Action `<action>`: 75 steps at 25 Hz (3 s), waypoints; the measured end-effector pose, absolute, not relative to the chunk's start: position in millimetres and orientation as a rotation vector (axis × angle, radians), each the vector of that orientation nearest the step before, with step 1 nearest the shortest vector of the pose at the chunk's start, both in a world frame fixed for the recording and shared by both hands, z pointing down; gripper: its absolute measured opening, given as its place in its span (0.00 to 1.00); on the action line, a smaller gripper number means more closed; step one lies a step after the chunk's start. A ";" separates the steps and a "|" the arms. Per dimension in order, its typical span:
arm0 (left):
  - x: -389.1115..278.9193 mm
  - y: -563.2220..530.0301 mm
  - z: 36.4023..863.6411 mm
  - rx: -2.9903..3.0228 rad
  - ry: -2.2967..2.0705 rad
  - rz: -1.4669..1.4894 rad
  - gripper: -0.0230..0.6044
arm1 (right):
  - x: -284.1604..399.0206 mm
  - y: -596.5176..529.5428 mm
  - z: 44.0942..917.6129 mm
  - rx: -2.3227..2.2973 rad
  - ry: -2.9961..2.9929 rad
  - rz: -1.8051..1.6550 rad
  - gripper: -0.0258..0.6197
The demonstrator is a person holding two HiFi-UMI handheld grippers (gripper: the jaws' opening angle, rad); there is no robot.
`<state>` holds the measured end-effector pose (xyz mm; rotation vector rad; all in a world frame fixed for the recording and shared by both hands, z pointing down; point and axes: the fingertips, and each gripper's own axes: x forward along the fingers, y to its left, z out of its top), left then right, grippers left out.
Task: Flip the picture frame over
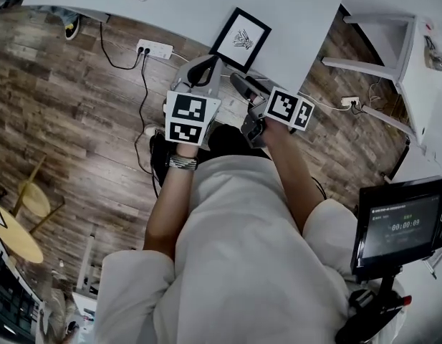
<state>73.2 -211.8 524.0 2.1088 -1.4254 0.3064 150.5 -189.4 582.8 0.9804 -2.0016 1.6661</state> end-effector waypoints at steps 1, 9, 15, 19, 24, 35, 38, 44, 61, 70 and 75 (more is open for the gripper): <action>76.2 -212.5 518.2 2.114 -1.427 0.315 0.04 | 157.0 -184.9 577.2 0.974 -1.986 1.689 0.47; 83.2 -219.1 460.3 2.200 -1.470 0.386 0.04 | 183.9 -195.2 513.4 1.025 -2.136 1.398 0.40; 87.9 -221.4 401.4 2.260 -1.521 0.358 0.04 | 180.2 -220.4 435.4 1.088 -2.323 1.080 0.29; 82.5 -233.2 386.7 2.293 -1.545 0.354 0.04 | 173.5 -240.7 409.8 1.105 -2.403 0.890 0.22; 77.4 -249.2 357.2 2.360 -1.569 0.348 0.04 | 171.6 -267.9 373.6 1.161 -2.457 0.702 0.18; 91.8 -250.4 277.6 2.524 -1.608 0.302 0.04 | 184.0 -278.1 265.1 1.276 -2.604 0.383 0.14; 101.6 -240.0 249.4 2.584 -1.613 0.290 0.04 | 191.3 -267.0 233.8 1.308 -2.634 0.298 0.12; 106.5 -229.5 217.2 2.658 -1.625 0.293 0.04 | 192.0 -253.3 196.3 1.339 -2.644 0.114 0.05; 79.7 -213.0 169.0 2.801 -1.650 0.289 0.04 | 166.8 -228.9 142.3 1.390 -2.641 -0.088 0.04; 85.0 -213.8 142.6 2.868 -1.640 0.271 0.04 | 166.7 -227.0 118.5 1.426 -2.644 -0.133 0.04; 85.9 -213.7 138.8 2.893 -1.618 0.275 0.04 | 160.3 -228.1 119.8 1.426 -2.658 -0.102 0.04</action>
